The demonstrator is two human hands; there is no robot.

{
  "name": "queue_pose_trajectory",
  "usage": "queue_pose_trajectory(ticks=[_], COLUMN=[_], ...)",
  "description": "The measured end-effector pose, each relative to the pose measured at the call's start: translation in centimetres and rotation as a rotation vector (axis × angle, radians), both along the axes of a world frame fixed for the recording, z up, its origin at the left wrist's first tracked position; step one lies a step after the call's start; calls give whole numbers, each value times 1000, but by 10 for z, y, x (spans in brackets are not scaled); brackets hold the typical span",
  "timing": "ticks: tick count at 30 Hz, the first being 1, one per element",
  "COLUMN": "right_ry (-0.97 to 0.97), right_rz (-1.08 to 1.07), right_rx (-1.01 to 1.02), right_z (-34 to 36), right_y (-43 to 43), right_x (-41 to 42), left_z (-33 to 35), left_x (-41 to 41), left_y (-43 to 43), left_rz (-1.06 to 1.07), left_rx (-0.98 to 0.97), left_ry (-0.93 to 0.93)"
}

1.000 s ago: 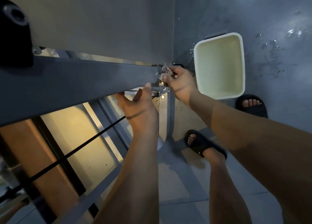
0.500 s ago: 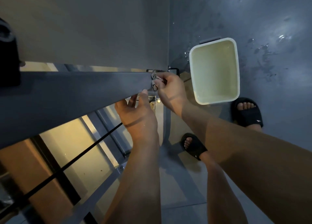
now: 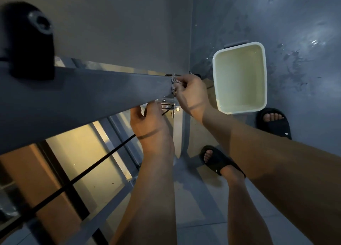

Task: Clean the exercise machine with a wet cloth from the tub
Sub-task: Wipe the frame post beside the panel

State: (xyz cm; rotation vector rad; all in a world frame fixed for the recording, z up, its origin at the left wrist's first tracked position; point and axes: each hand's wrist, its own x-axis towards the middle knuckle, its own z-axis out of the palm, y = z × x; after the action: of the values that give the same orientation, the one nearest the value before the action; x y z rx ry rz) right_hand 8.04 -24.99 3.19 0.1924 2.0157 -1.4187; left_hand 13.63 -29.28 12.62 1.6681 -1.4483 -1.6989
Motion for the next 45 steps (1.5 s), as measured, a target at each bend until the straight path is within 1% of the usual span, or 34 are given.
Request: queue_pose_trajectory(ticks=[1,4,5,8,10,13,15,19,21,23,25,27,28,29,31,32,33,35,38,41,43,45], right_ry=[47,145,149,60,57,173,211,35,17,72,167,224,182,81,-123,-172,-193,-218,-216,-172,-57,75], right_rz=[-18,-83,-76,-86,-109,-179,-166,-40,10,-14,-22,126,184,167,-17,-96,-135,-152,-96,-78,-85,-72], right_rx=[5,-100,-99,-10,18,-97,-141,23,81,17,-141,-220,-221,-201,-157,-130,-112,-152,-194,-127,-51,-71], right_z=[9,34,34,15,16,48,51,10,10,35,60,70,68,65,57,55,54,55,53,57,69,92], right_y=[1,5,5,-3,-6,-1,2,-3,-3,-1,13,36,48,59,74,78,78,72,44,11,3,9], right_x=[3,17,18,6,6,23,27,-1,-1,5,15,22,25,28,30,28,24,12,-1,-2,2,12], left_z=[2,3,2,4,6,6,3,3,4,7,11,20,28,35,47,51,55,58,55,51,52,55], left_x=[-1,-1,-1,-1,-2,-2,-1,-2,-2,1,2,-1,-3,-4,-3,-3,-3,-4,-3,1,1,-1], left_y=[-2,-3,-3,-1,-1,-3,-2,-2,-6,-10,-6,4,9,14,21,23,24,22,20,18,19,19], left_rz=[20,34,29,32,36,19,14,21,31,-14,-87,-83,-91,-93,-110,-119,-118,-83,-126,-164,-159,-151], left_rx=[14,44,49,58,62,67,77,73,80,48,38,104,89,48,-55,-102,-137,-147,-172,-194,-195,-187], left_ry=[7,30,34,39,34,18,24,14,2,-48,-59,11,3,-11,-25,-35,-49,-56,-80,-75,-89,-78])
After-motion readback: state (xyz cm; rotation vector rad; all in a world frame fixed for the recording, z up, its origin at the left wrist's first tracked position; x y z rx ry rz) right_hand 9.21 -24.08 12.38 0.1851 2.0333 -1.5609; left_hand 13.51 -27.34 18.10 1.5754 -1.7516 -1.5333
